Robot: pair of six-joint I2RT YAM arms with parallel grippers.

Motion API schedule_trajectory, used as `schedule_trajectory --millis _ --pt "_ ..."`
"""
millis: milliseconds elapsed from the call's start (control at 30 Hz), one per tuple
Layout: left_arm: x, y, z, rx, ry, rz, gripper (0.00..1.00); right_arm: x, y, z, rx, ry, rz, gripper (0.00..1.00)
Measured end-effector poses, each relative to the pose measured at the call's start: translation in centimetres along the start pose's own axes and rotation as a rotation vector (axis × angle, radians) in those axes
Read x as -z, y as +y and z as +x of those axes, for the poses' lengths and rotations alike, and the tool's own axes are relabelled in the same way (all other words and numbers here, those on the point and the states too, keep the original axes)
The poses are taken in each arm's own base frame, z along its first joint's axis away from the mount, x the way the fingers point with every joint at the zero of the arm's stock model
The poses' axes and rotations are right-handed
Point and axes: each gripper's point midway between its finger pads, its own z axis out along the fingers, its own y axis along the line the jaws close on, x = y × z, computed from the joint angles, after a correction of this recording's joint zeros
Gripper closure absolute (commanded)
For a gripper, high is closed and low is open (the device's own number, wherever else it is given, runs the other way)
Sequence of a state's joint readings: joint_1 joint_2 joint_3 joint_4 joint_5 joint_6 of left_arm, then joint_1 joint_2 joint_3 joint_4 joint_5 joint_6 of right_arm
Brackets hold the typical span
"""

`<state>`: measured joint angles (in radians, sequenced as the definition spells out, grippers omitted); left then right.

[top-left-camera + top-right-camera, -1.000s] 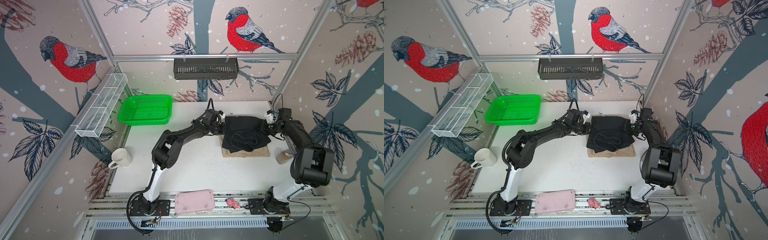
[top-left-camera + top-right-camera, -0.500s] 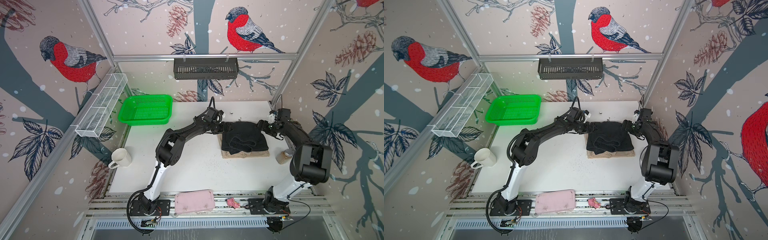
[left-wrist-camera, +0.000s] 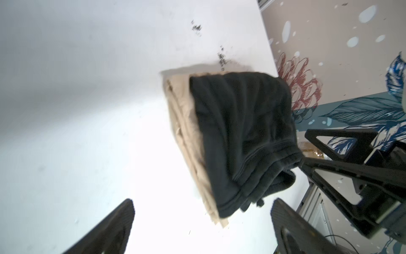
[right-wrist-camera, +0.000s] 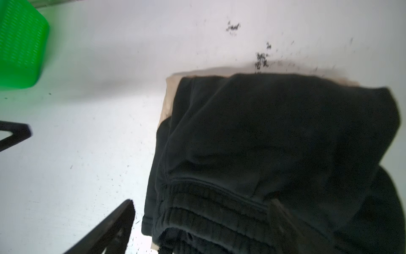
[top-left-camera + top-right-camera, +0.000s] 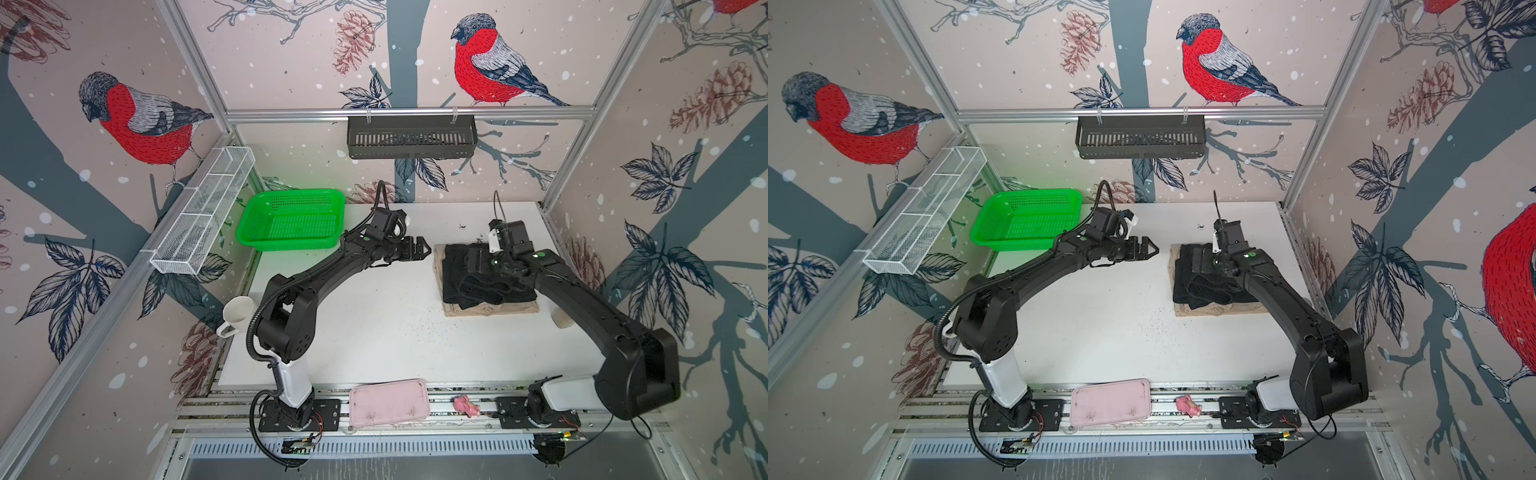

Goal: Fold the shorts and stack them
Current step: 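Release the black shorts with the left gripper while the right presses the stack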

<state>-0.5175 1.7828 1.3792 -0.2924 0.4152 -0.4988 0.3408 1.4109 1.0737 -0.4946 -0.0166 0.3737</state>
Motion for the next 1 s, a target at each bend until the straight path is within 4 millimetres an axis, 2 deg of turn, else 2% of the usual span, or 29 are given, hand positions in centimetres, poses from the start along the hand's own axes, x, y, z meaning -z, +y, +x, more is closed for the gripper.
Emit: schedule_trajectory --millis 133,233,300,467,567,767,933,1000 --pt "1.7 4.5 2.5 0.091 0.003 -0.075 0.03 -3.1 -0.7 4.5 -0.033 0.124 0.072 0.07" --pt "2.9 6.0 3.8 0.130 0.000 -0.097 0.03 -4.9 -1.3 6.8 -0.050 0.167 0.104 0.17" --pt "3.5 6.5 4.0 0.146 -0.009 -0.106 0.03 -6.1 -1.7 7.7 -0.072 0.169 0.106 0.21" --pt "4.2 7.4 3.8 0.157 -0.033 -0.133 0.03 -8.6 -2.6 7.8 -0.128 0.144 0.072 0.23" --pt "4.4 7.8 4.3 0.166 -0.030 -0.142 0.03 -10.0 -3.5 5.6 -0.154 0.080 0.054 0.23" --pt "4.4 8.9 5.2 0.192 -0.018 -0.164 0.03 -13.2 -7.0 -0.2 -0.122 0.014 0.109 0.23" --pt "5.2 9.7 5.2 0.198 -0.049 -0.187 0.03 -16.2 -11.7 -5.8 -0.065 -0.027 0.221 0.22" --pt "5.8 10.1 5.2 0.194 -0.077 -0.209 0.03 -16.8 -13.3 -7.3 -0.053 -0.039 0.251 0.20"
